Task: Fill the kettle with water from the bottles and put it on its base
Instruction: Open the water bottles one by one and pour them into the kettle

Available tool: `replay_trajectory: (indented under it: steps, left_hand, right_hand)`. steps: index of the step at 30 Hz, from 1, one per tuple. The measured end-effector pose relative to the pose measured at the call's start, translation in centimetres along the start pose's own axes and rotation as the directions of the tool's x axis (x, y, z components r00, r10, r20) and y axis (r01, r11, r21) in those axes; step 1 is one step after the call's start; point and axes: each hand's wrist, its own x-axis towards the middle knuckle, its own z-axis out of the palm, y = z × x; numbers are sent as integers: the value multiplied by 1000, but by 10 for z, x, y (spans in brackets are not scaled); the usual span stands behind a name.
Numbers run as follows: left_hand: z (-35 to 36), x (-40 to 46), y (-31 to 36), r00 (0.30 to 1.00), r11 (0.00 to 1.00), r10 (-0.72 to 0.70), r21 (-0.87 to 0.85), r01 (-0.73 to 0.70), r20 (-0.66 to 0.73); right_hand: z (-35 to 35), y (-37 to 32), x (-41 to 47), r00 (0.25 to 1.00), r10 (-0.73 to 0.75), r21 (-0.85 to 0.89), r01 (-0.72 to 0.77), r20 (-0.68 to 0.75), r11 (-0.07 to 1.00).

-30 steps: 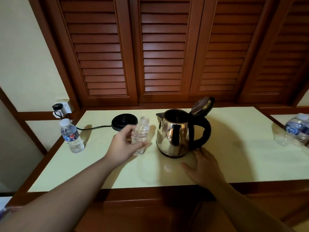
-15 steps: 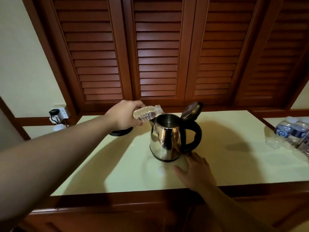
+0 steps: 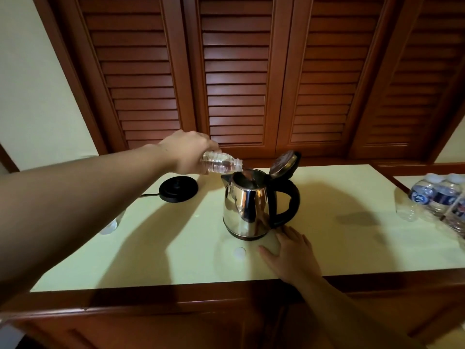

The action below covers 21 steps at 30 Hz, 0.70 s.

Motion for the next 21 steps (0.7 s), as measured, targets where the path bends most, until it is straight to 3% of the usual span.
replay_trajectory:
  steps: [21]
  left_hand:
    - [-10, -7, 14, 999, 998, 17, 66, -20, 39]
  right_hand:
    - [1, 2, -1, 1000, 3, 7, -3, 16, 1000]
